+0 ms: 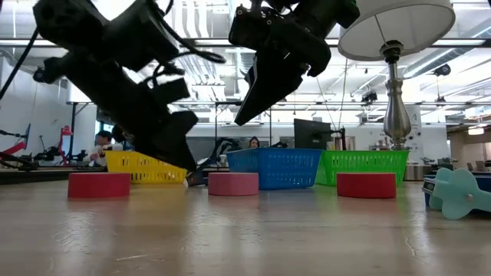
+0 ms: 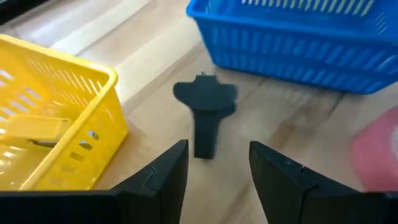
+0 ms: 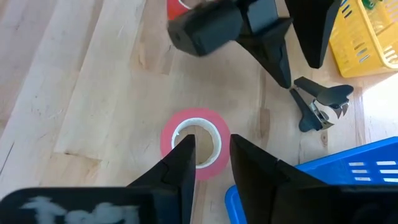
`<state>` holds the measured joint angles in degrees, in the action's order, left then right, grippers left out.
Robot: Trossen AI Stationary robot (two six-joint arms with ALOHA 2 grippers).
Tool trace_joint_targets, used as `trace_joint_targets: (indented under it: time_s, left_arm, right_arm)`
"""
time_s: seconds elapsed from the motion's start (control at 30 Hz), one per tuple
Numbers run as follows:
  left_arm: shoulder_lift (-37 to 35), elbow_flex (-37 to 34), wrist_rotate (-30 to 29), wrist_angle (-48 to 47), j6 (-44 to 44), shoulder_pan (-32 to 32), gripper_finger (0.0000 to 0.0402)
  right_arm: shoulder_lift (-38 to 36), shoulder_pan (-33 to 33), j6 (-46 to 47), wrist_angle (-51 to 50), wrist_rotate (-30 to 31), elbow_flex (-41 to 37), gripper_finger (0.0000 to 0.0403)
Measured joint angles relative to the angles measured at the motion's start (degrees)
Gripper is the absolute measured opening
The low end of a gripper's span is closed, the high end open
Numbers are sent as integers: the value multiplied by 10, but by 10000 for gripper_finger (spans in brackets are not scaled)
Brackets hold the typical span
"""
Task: Pick and place Stapler, Stapler remover, tape
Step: Put the blue staple remover into the blue basket
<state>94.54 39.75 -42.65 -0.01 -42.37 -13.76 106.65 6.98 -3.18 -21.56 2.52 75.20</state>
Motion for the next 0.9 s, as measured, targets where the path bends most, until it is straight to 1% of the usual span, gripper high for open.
trace_joint_targets:
  time_s: [0.07,0.2,0.3,0.4,0.57,0.67,0.77,0.83,0.9]
  left_arm:
    - [7,0,16,7,3,8,174]
    - [20,0,4,16,23,25,174]
    - [21,0,11,18,37,42,174]
    - [21,0,43,26,52,57,174]
    - [26,0,120,76,85,74,174]
    - [33,0,122,93,105,76,171]
    - [37,0,121,93,103,77,149]
    - [38,0,121,92,102,77,120]
    - [38,0,118,93,101,77,82]
  right_arm:
    - [0,0,0,0,0,0,100]
    - [0,0,1,0,0,0,105]
    - [0,0,0,0,0,0,104]
    - [0,0,0,0,0,0,99]
    - [0,0,0,0,0,0,92]
    - [0,0,2,0,0,0,91]
    - [0,0,1,0,0,0,93]
    - [0,0,1,0,0,0,96]
    - [0,0,1,0,0,0,99]
